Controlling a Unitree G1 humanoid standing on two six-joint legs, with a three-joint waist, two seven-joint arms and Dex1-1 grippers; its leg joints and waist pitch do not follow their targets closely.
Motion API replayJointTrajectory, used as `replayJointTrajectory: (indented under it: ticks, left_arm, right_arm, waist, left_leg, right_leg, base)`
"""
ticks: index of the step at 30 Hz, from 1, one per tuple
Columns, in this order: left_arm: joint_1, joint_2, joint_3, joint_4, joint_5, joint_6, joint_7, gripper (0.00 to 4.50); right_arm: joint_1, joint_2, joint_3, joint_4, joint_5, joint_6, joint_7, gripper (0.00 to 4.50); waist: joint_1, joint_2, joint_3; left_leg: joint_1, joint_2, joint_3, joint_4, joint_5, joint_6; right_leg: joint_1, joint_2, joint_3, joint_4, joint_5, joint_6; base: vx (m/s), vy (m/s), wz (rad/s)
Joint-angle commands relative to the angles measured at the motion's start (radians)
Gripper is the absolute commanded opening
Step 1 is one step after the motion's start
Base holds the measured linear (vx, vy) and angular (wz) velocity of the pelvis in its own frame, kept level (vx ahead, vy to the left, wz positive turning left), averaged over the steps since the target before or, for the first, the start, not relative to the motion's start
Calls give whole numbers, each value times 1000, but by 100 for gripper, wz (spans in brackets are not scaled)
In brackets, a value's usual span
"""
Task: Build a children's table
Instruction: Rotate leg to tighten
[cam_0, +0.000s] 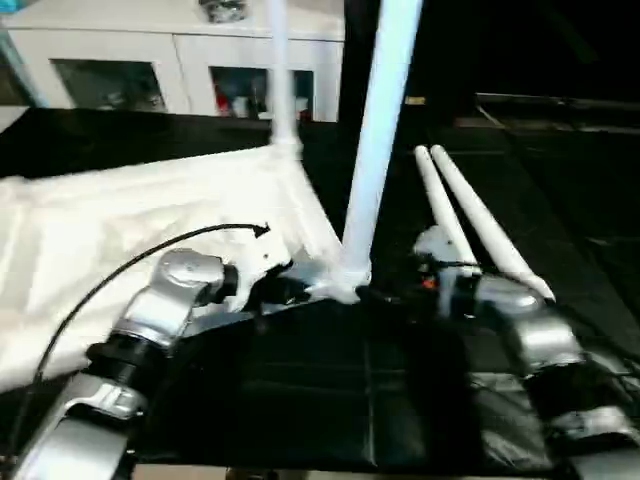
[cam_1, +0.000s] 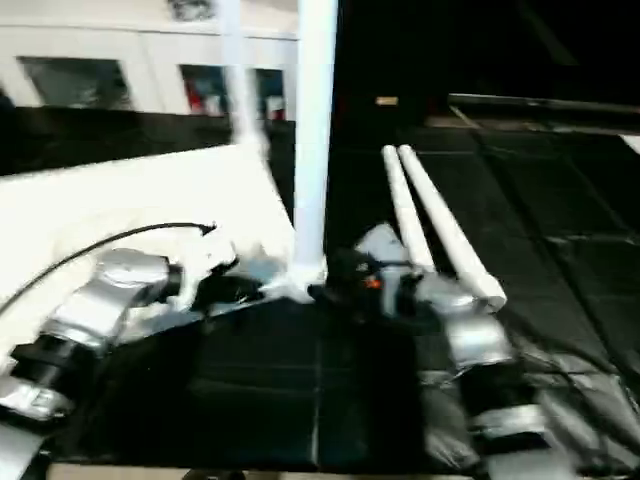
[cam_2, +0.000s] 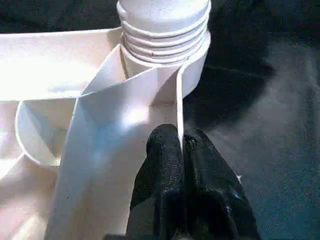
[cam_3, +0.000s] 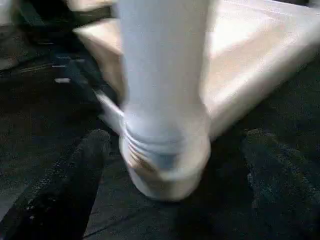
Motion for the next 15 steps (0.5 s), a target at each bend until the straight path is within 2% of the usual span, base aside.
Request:
replayJointTrajectory:
  ticks: [1, 2, 5, 6, 8, 9, 10, 15]
  left_arm:
    - [-22, 15, -38, -7, -14, -73, -97, 0]
    - [-21, 26, -48, -4, -11, -89, -121, 0]
    - [-19, 47, -69, 1, -5, -123, -170, 0]
    - [-19, 51, -75, 2, -2, -131, -180, 0]
    - [-19, 58, -82, 2, 3, -141, -192, 0]
    - [-19, 58, -82, 1, 3, -141, -193, 0]
    - [-22, 58, -82, 1, 2, -145, -197, 0]
    - [-34, 53, -86, 19, -1, -165, -205, 0]
  right_arm:
    - [-13, -36, 33, -38, 18, 12, 122, 445]
    - [-18, -41, 45, -33, 11, -1, 146, 445]
    - [-34, -44, 68, -11, -3, -27, 184, 445]
    - [-39, -42, 75, -4, -5, -34, 192, 445]
    - [-48, -33, 91, 8, -11, -38, 205, 445]
    - [-49, -29, 95, 9, -12, -39, 207, 445]
    - [-52, -19, 110, 9, -9, -32, 224, 445]
    - [-52, -7, 134, 16, -11, -28, 250, 393]
  waist:
    - [1, 7, -79]
    - [2, 4, -78]
    - [10, 4, -75]
    - [12, 5, -76]
    - [13, 7, -75]
    - [13, 7, -76]
    - [15, 11, -77]
    - [18, 10, -81]
  left_leg:
    - [18, 61, -20, -59, -126, 87]
    - [17, 62, -19, -60, -128, 86]
    - [19, 63, -19, -62, -151, 64]
    - [23, 64, -18, -62, -155, 57]
    - [21, 64, -19, -64, -159, 48]
    - [22, 64, -20, -64, -159, 46]
    - [22, 65, -20, -63, -158, 44]
    - [19, 65, -21, -60, -125, 54]
  right_leg:
    - [63, -103, 64, -63, -6, -221]
    - [63, -104, 65, -65, -17, -218]
    - [58, -107, 65, -73, -99, -210]
    - [56, -108, 66, -73, -114, -208]
    - [55, -107, 65, -72, -121, -209]
    - [56, -106, 65, -72, -119, -208]
    - [55, -106, 65, -69, -103, -211]
    - [57, -106, 64, -60, -32, -223]
  base:
    - [0, 0, 0]
    - [0, 0, 0]
    - [0, 0, 0]
    - [0, 0, 0]
    - [0, 0, 0]
    - [0, 0, 0]
    - [0, 0, 0]
    - [0, 0, 0]
